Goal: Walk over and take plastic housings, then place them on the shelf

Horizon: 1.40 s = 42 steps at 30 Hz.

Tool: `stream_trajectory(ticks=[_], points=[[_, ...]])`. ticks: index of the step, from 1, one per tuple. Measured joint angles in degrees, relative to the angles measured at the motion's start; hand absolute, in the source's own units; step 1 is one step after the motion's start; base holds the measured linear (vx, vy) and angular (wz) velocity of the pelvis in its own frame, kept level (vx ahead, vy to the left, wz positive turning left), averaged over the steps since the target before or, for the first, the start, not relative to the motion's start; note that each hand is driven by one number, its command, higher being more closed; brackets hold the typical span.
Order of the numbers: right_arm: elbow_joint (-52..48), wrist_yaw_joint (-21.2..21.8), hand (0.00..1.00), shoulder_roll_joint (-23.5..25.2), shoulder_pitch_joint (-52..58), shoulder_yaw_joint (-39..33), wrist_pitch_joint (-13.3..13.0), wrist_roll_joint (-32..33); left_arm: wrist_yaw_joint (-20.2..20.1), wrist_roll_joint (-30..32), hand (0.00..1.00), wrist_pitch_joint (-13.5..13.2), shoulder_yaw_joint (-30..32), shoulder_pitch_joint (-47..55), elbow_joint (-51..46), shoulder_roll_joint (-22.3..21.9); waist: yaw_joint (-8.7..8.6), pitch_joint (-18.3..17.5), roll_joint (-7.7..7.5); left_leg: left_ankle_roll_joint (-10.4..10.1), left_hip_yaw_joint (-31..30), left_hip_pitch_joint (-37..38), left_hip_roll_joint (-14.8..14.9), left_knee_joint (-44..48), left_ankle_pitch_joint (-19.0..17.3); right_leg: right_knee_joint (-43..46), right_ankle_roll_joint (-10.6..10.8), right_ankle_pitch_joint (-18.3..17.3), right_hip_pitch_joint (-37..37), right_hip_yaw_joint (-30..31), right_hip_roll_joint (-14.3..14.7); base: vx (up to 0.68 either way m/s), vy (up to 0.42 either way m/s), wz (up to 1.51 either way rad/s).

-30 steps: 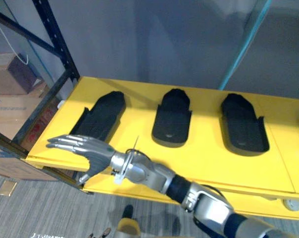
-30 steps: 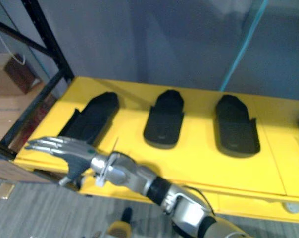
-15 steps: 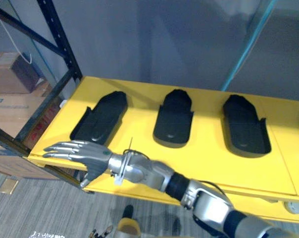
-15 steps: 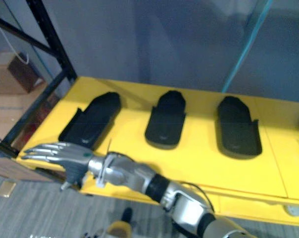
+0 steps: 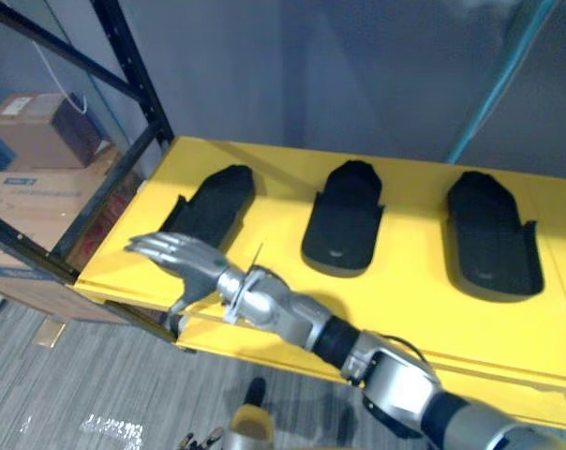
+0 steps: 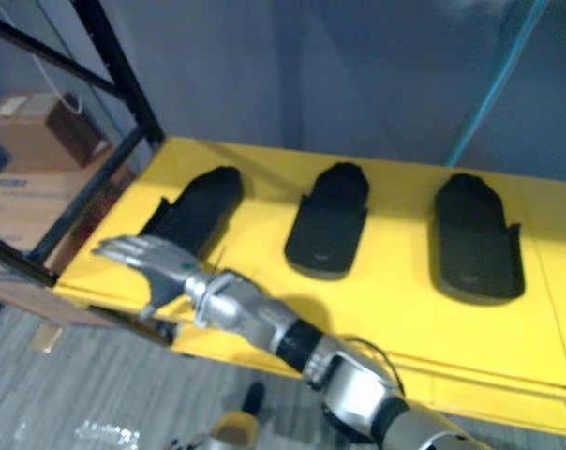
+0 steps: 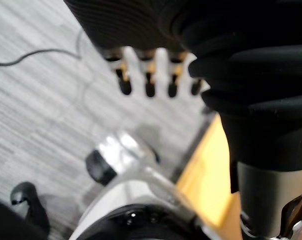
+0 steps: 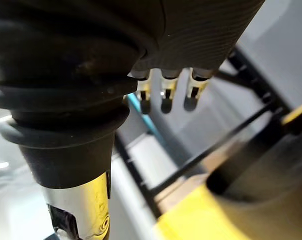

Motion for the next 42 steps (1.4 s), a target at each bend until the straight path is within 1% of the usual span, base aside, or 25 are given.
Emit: stream_trajectory(ticks=[1,3,4,7,9,12,14,17,19,22,25,27,30,32,33,35,37,38,40,42], points=[[0.4,0.1,0.0,0.0,-1.0,-0.2,0.0,-1.1,0.0,-1.2,0.0,-0.1,-0.4,-0.1,-0.1,0.1,-0.09,0.1,-0.1,0.0,-0.2,-0.2,-0.1,0.0,0.0,0.3,0.1,-0.3,-0.1,-0.4,-0.1,0.04,-0.021,0.14],[1.0,0.3,0.0,0.0,-2.5,-0.1,0.0,-2.1,0.0,-1.4,0.0,-0.1,-0.5,-0.1,-0.9,0.2,-0.02,0.3,-0.39,0.0,-0.7,-0.4,-0.2,0.0,0.0,0.8,0.1,-0.9,-0.1,-1.0,-0.2,0.04,-0.024,0.17],[1.1,0.4,0.0,0.0,-3.3,-0.1,0.0,-2.1,0.0,-1.4,0.0,-0.2,-0.5,-0.2,-1.6,0.2,0.14,0.9,-0.62,0.0,-1.1,-0.5,-0.2,0.0,0.0,1.3,0.1,-1.4,-0.1,-1.3,-0.3,0.03,-0.033,0.2],[1.1,1.2,0.0,0.0,-5.9,-0.4,0.6,-2.5,0.0,-1.8,0.0,-0.4,-2.4,-0.9,-2.9,0.8,0.31,3.5,-0.5,-0.3,-2.7,-0.6,-0.2,0.0,0.2,4.0,0.1,-3.3,-0.3,-2.8,-0.8,0.0,-0.035,0.24],[1.3,1.7,0.0,-0.1,-8.1,-1.0,1.9,-3.4,0.0,-1.9,0.0,-0.4,-2.7,-1.3,-4.5,1.1,1.23,4.7,-0.94,-0.7,-3.7,-2.4,-0.4,0.0,0.5,7.6,0.0,-5.7,-3.0,-3.8,-1.9,-0.02,-0.03,0.28],[1.8,3.1,0.0,-0.6,-10.3,-2.4,2.5,-4.4,0.0,-3.2,0.0,0.1,-2.7,-1.6,-6.2,1.3,1.57,6.3,-1.6,-0.7,-5.3,-4.5,-1.1,0.0,1.3,11.9,0.1,-7.9,-5.1,-5.6,-3.4,0.02,-0.047,0.38],[1.8,5.4,0.0,-1.7,-11.6,-2.3,2.4,-4.4,-0.5,-3.6,0.0,0.6,-2.8,-1.8,-6.9,1.3,1.94,8.2,-1.96,-0.7,-5.7,-4.6,-1.5,0.0,1.3,14.0,0.2,-9.2,-5.3,-6.3,-4.6,0.02,-0.032,0.22],[1.9,7.9,0.0,-3.3,-12.5,-0.7,1.9,-4.3,-0.5,-3.5,0.0,1.1,-2.9,-1.8,-7.6,1.5,2.14,8.4,-2.27,-0.7,-5.8,-5.3,-2.0,0.0,1.3,15.2,0.5,-9.9,-6.0,-6.8,-5.3,0.01,-0.014,0.12],[1.9,9.9,0.0,-4.7,-14.0,0.9,1.8,-3.9,-0.5,-3.5,0.0,1.2,-4.3,-1.8,-8.0,2.3,2.2,8.5,-2.51,-0.7,-6.1,-5.5,-2.0,0.0,1.3,15.2,0.4,-10.0,-5.9,-7.5,-5.3,0.01,-0.018,0.12],[1.9,11.6,0.0,-5.1,-16.0,2.1,2.3,-1.8,-0.4,-3.5,0.0,1.3,-4.5,-1.8,-8.6,2.7,2.23,8.8,-3.02,-0.7,-6.1,-5.4,-1.8,0.0,1.4,15.4,0.3,-10.1,-5.7,-7.7,-5.2,-0.01,-0.017,0.04],[1.9,11.7,0.0,-5.6,-16.9,2.1,4.5,0.2,-0.4,-3.5,0.0,1.7,-4.9,-1.8,-9.2,3.1,2.87,9.1,-3.72,-0.7,-5.6,-4.3,-1.8,0.0,1.4,15.3,0.3,-10.1,-4.4,-7.8,-5.2,-0.03,-0.008,0.01],[1.9,11.6,0.0,-5.7,-17.4,2.0,5.7,0.7,-0.4,-3.5,0.0,2.5,-4.9,-1.8,-9.7,3.2,3.11,9.3,-4.01,-0.7,-5.3,-4.2,-1.8,0.1,1.4,15.3,0.3,-10.4,-4.3,-7.8,-5.2,-0.04,-0.001,-0.01],[1.9,11.3,0.0,-5.6,-17.5,1.9,7.7,0.8,-0.4,-3.5,0.0,2.8,-4.9,-1.8,-10.2,3.6,3.18,9.5,-4.43,-0.6,-5.0,-4.5,-1.8,0.1,1.7,15.8,0.2,-10.5,-4.8,-7.8,-5.5,-0.07,0.015,-0.02],[2.3,10.6,0.0,-5.4,-17.5,1.4,9.7,0.7,-0.3,-3.7,0.0,2.9,-5.0,-1.8,-10.5,4.1,3.18,9.8,-4.95,-0.4,-4.6,-4.6,-2.1,0.0,1.7,16.6,0.2,-10.9,-5.3,-7.7,-6.2,-0.06,0.028,-0.02],[2.7,10.2,0.0,-5.3,-17.5,0.8,10.7,0.7,-0.3,-4.0,0.0,2.9,-5.2,-1.9,-10.5,4.3,3.19,9.9,-5.08,0.2,-3.9,-4.7,-2.1,0.0,1.5,16.9,0.2,-11.0,-5.5,-7.7,-6.5,-0.05,0.034,0.0],[3.7,9.5,0.0,-5.1,-17.5,-1.2,12.9,0.5,-0.2,-4.1,0.0,3.0,-6.1,-2.2,-10.5,4.8,3.12,10.0,-5.14,1.1,-1.0,-5.7,-1.9,0.0,2.2,17.6,0.3,-10.9,-6.6,-7.9,-7.1,-0.05,0.047,0.08],[4.7,8.9,0.0,-5.1,-17.5,-1.9,14.3,0.2,-0.2,-4.1,0.0,3.2,-6.4,-2.4,-10.5,4.9,3.16,10.0,-5.16,1.1,0.2,-6.3,-1.8,0.0,2.4,17.9,0.5,-10.8,-7.0,-7.9,-7.3,-0.01,0.038,0.07],[5.2,8.4,0.0,-5.1,-17.5,-2.5,14.8,0.2,-0.2,-4.2,0.0,3.2,-6.5,-2.8,-10.5,4.9,3.19,10.0,-5.18,0.7,0.3,-6.5,-2.0,0.0,2.7,17.8,0.8,-10.6,-7.2,-7.9,-7.4,0.01,0.031,0.04],[5.7,7.6,0.0,-5.0,-17.5,-2.5,15.6,-0.1,0.1,-5.9,0.0,3.2,-6.5,-3.2,-10.9,4.9,3.2,10.0,-5.18,0.7,0.7,-6.4,-2.1,0.0,2.7,17.7,0.8,-10.6,-7.2,-7.7,-7.6,0.0,0.0,0.0],[5.8,7.1,0.0,-5.1,-17.5,-2.5,15.7,-1.0,0.2,-6.3,0.0,3.1,-6.6,-3.8,-11.7,4.9,3.18,10.0,-5.19,0.7,1.1,-6.4,-2.1,0.0,2.8,17.6,0.9,-10.6,-7.3,-7.6,-7.6,0.0,0.004,-0.06]])
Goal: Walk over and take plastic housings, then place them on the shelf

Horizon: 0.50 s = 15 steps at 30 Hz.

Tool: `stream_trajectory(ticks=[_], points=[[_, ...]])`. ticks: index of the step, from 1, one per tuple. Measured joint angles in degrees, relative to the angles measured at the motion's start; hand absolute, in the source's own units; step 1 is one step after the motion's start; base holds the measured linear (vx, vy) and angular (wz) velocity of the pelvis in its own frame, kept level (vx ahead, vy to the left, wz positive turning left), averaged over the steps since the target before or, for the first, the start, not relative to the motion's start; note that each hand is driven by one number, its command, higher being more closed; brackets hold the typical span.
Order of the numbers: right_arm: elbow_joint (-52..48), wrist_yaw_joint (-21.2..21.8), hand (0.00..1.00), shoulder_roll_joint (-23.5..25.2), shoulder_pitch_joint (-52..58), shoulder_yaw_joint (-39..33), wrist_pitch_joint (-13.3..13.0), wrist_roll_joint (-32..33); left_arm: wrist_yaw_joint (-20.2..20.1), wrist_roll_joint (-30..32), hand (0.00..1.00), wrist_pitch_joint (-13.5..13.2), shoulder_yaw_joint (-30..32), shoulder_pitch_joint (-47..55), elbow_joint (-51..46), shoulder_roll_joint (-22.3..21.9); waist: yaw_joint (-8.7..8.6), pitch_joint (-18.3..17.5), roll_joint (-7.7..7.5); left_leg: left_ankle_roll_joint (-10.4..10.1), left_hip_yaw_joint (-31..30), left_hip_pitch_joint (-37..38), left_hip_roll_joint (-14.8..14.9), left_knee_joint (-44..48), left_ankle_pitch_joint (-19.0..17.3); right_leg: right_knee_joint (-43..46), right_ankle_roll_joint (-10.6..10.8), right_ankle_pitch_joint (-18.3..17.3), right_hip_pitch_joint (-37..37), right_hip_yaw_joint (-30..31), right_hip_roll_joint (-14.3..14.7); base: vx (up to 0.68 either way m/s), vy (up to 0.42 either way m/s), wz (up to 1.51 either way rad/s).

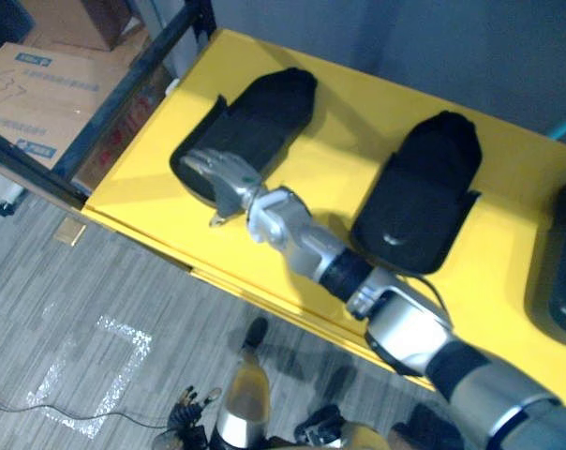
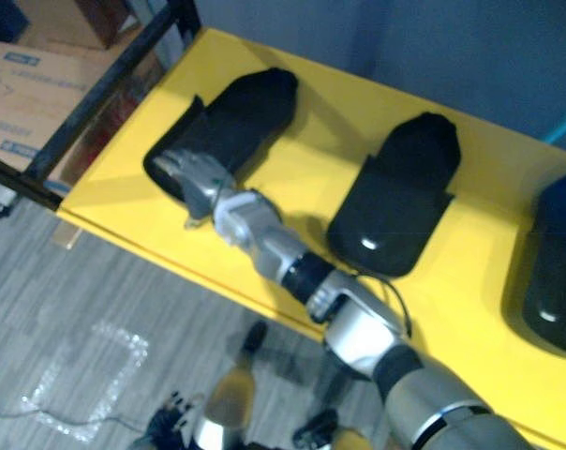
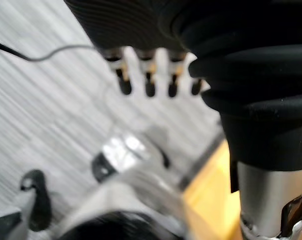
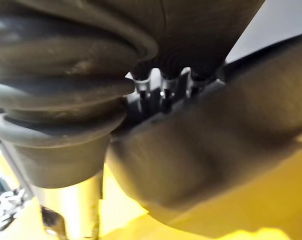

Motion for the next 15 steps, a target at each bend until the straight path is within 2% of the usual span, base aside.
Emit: stream_trajectory(ticks=[6,12,15], points=[[1.8,-2.1,0.0,0.3,-0.5,-1.4,2.0,-1.2,0.1,-1.4,0.0,-0.1,-0.3,-0.3,-1.0,-0.1,-0.12,0.0,-0.01,-0.2,0.9,0.0,0.4,0.0,0.1,-0.7,0.0,0.1,-0.2,0.3,0.4,-0.01,0.001,-0.02],[3.1,-2.0,0.0,-0.5,-2.0,-1.8,2.2,-2.6,0.3,-1.9,0.0,0.1,-0.4,-0.3,-1.4,0.0,-0.1,0.2,-0.39,-0.3,2.2,0.2,0.7,0.0,0.2,-0.9,0.0,0.3,-0.7,1.4,0.6,-0.03,0.01,-0.08],[3.2,0.0,0.0,-0.5,-2.8,-1.7,2.0,-3.6,0.7,-1.9,0.0,0.2,-0.4,-0.3,-1.4,0.0,-0.09,0.2,-0.39,-0.3,2.7,0.3,0.9,0.0,0.2,-1.3,-0.1,0.8,-0.6,1.7,0.8,-0.03,0.014,-0.07]])
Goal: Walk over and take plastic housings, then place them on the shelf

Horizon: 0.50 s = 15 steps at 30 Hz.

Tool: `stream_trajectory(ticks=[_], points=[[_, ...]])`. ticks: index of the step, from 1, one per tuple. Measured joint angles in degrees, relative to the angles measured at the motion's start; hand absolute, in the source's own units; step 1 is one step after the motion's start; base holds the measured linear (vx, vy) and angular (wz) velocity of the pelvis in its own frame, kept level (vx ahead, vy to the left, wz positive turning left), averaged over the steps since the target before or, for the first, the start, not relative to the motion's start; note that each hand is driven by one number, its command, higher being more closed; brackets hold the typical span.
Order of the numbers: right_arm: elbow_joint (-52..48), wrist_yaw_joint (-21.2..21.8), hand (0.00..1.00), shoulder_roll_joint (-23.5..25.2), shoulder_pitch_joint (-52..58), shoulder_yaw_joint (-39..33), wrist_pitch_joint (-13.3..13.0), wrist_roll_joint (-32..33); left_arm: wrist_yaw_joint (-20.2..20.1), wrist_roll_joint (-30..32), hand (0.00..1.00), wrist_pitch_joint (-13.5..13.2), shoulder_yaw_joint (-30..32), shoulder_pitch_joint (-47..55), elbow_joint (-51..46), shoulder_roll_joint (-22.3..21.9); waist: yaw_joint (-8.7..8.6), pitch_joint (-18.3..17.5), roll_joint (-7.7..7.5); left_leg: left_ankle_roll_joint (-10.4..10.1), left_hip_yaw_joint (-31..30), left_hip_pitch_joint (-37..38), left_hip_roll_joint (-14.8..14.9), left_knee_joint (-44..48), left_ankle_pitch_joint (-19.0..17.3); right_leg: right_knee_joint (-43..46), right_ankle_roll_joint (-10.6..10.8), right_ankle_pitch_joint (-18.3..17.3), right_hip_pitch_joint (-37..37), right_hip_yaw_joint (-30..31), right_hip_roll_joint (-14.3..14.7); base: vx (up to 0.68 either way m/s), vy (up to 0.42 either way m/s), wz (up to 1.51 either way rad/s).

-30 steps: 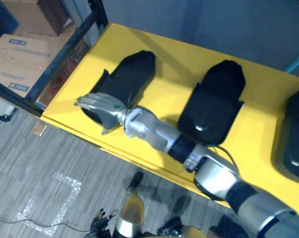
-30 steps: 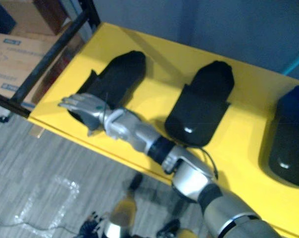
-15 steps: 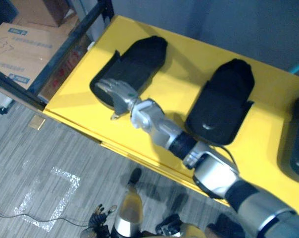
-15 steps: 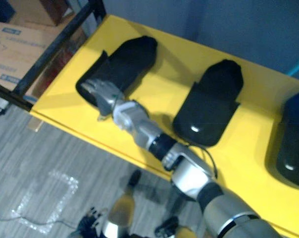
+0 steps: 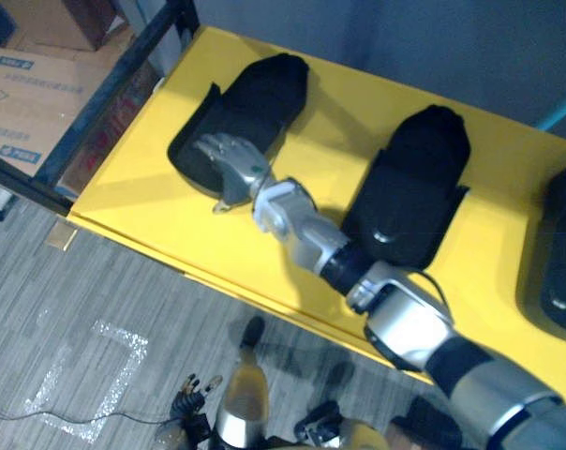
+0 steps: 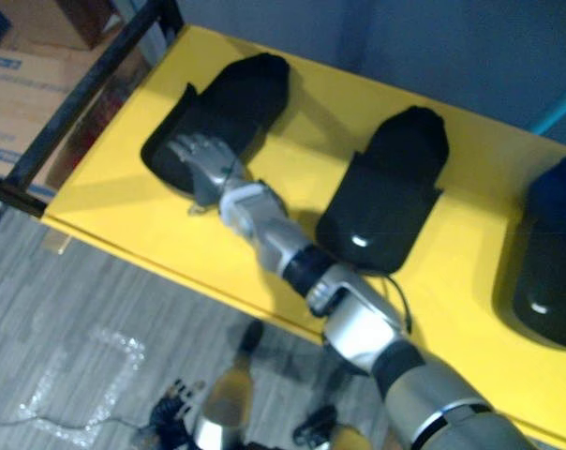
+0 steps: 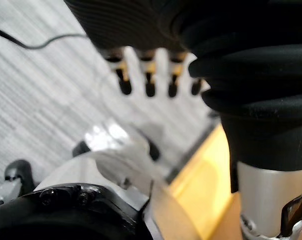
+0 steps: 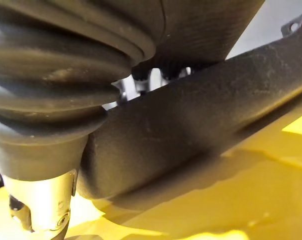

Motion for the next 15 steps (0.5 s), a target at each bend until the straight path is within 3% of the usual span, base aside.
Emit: stream_trajectory(ticks=[8,15], points=[[1.0,10.4,0.0,-1.9,-3.0,1.3,-3.2,-1.5,0.4,0.2,0.0,0.4,0.0,0.0,-0.2,0.1,0.03,0.0,-0.25,0.0,1.0,1.4,0.3,0.0,0.0,-3.6,0.1,2.2,2.1,0.9,1.4,-0.03,0.017,-0.06],[-1.9,20.8,0.0,-5.3,-4.4,5.2,-7.3,0.5,0.7,2.4,0.0,1.7,0.4,-0.1,0.4,0.8,-0.02,-0.9,-1.98,-0.1,2.1,2.2,1.0,0.0,0.0,-6.6,-0.1,4.4,3.5,1.7,2.9,-0.02,0.004,-0.07]])
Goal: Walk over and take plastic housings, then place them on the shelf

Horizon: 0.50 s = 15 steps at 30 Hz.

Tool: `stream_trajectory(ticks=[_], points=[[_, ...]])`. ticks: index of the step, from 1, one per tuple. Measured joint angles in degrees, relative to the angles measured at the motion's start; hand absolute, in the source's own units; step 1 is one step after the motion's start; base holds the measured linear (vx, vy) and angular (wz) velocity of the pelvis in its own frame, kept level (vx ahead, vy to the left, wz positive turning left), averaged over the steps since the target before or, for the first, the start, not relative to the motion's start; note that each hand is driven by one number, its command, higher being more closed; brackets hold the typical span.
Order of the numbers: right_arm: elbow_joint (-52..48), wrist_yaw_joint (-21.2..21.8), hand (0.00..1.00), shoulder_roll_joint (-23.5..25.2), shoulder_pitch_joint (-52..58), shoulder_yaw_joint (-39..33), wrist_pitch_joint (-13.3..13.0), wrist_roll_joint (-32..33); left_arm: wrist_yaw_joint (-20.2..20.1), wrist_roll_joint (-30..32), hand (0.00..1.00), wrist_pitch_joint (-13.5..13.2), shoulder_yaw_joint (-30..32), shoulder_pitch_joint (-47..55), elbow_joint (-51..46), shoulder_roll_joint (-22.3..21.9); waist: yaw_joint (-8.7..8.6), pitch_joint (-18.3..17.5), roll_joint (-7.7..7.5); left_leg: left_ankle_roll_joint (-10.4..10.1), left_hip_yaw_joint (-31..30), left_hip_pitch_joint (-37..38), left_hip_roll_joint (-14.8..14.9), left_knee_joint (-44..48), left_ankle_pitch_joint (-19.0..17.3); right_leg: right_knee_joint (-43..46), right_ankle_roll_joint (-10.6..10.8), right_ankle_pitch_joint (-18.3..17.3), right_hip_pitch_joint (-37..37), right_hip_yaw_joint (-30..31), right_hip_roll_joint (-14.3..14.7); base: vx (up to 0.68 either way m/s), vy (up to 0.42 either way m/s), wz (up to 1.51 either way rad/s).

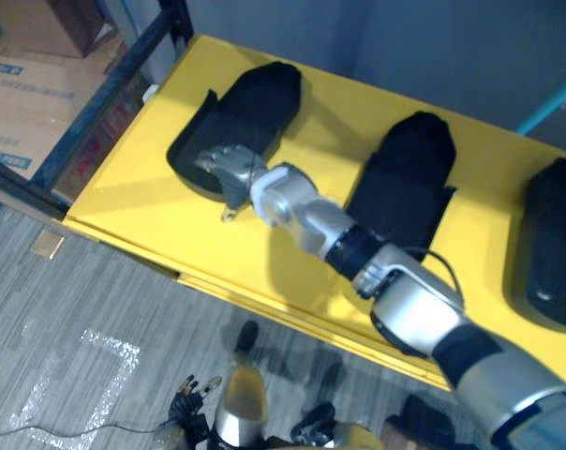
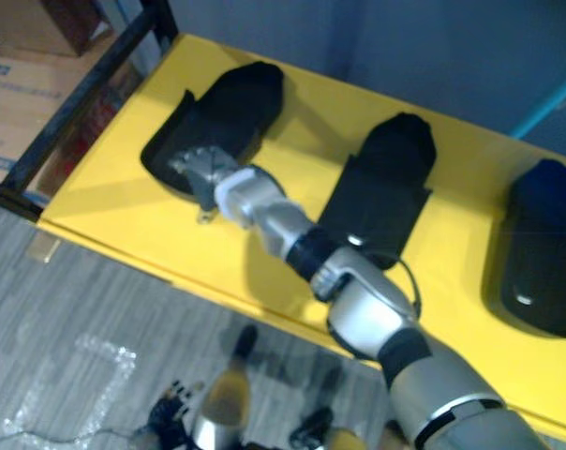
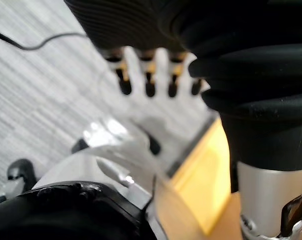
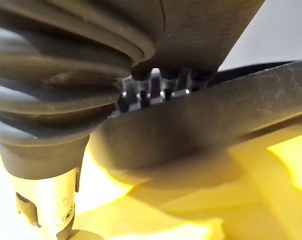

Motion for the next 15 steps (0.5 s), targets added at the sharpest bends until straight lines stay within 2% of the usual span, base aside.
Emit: stream_trajectory(ticks=[5,11,15], points=[[-4.1,6.2,0.0,-2.5,0.1,2.7,-2.3,1.0,0.1,1.3,0.0,0.1,0.2,-0.1,1.5,1.1,-0.34,-1.2,-1.85,-0.1,0.3,0.6,0.2,0.0,0.0,-1.2,-0.2,0.6,0.7,0.4,0.8,-0.04,-0.002,-0.05],[-8.6,13.3,0.0,-3.4,1.4,4.6,-4.0,1.1,0.4,2.8,0.0,0.5,0.6,0.0,2.8,1.4,-1.74,-2.8,-2.47,-0.1,0.7,1.6,0.5,0.0,0.0,-3.9,-0.4,2.2,2.3,0.9,2.0,-0.04,-0.005,-0.05],[-10.6,15.8,0.0,-3.6,3.5,4.9,-4.2,1.1,0.8,2.9,0.0,1.1,0.7,0.0,3.8,1.3,-1.85,-4.7,-2.57,-0.1,1.6,1.7,1.0,0.0,0.0,-5.8,-0.6,3.4,2.5,1.8,2.8,-0.03,-0.002,-0.12]])
